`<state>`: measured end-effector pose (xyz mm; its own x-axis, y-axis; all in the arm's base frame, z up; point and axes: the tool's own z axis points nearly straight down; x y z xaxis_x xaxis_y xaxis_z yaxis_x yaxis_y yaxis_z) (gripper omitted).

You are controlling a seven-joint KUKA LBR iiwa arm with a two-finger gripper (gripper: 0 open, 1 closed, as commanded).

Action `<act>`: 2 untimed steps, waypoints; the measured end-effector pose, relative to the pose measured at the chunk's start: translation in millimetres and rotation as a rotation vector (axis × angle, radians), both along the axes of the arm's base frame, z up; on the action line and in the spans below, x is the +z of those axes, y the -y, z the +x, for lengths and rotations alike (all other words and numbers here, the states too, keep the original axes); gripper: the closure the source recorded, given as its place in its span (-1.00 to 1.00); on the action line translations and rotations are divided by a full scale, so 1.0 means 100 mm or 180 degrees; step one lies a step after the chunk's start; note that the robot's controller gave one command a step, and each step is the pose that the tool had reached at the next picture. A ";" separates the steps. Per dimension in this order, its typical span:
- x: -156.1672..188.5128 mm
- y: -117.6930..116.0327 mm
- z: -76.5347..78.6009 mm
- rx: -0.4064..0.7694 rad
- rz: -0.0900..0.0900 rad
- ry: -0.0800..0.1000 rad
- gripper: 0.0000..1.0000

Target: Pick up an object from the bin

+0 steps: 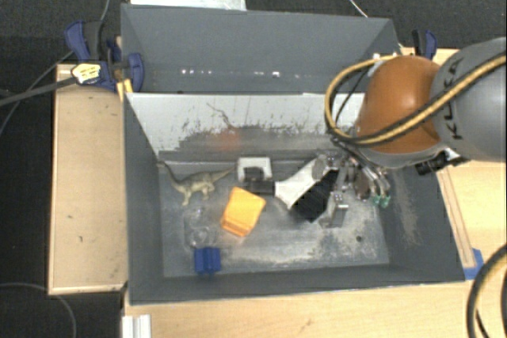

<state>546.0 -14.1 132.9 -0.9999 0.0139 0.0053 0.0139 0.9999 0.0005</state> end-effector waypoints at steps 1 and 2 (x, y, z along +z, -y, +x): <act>0.04 0.00 0.02 0.0002 -0.0001 0.0026 -1.00; -0.39 -0.28 0.44 0.0657 0.0005 0.0021 -1.00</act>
Offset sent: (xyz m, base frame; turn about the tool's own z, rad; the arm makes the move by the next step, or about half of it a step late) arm 0.0449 0.0297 -0.0429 -0.2199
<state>589.9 14.0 94.0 -0.9815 -0.1913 -0.0015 -0.1913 0.9815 0.0013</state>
